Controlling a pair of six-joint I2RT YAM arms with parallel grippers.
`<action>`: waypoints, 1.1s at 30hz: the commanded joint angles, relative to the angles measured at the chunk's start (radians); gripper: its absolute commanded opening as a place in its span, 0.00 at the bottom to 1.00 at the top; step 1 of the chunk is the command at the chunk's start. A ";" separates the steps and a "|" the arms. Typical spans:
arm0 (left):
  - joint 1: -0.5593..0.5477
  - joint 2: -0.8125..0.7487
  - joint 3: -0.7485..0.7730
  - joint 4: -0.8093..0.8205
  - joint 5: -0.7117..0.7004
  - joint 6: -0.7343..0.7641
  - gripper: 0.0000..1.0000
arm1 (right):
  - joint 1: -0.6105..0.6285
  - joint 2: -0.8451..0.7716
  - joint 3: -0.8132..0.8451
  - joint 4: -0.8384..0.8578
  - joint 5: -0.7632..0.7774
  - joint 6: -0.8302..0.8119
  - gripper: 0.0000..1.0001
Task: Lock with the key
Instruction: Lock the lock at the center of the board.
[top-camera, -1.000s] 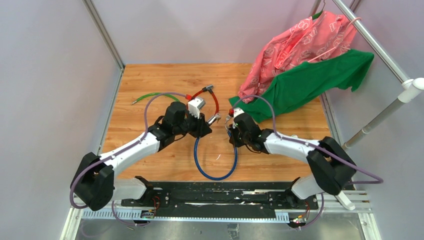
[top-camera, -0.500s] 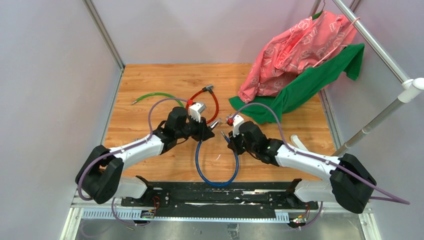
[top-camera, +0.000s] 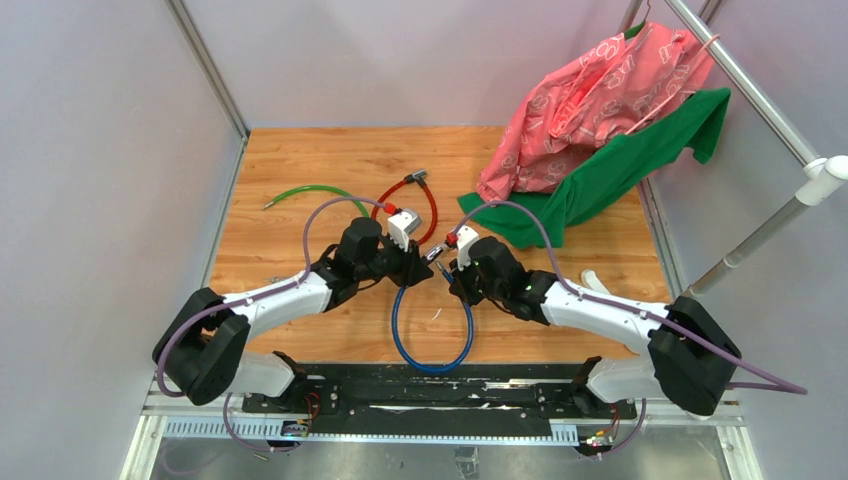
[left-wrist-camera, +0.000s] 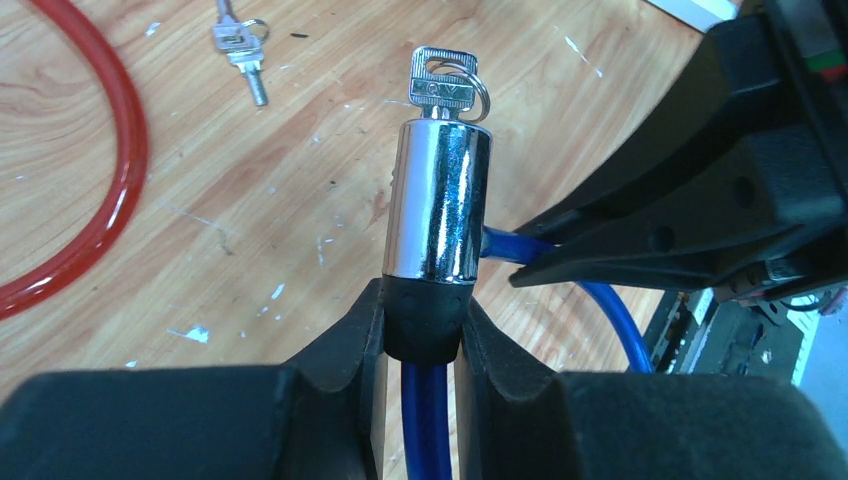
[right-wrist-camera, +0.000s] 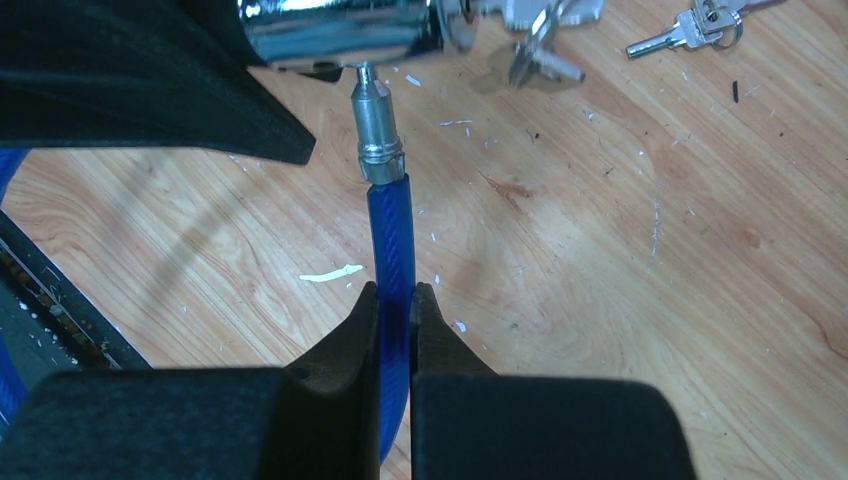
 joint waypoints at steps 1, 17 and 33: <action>-0.033 0.000 0.013 0.045 0.035 0.031 0.00 | 0.020 0.005 0.050 0.032 -0.026 -0.007 0.00; -0.024 -0.017 0.056 -0.026 -0.106 0.089 0.00 | 0.020 -0.081 -0.012 -0.074 -0.026 0.019 0.00; -0.049 -0.031 0.049 -0.045 -0.056 0.123 0.00 | 0.020 -0.046 0.013 -0.023 -0.026 0.010 0.00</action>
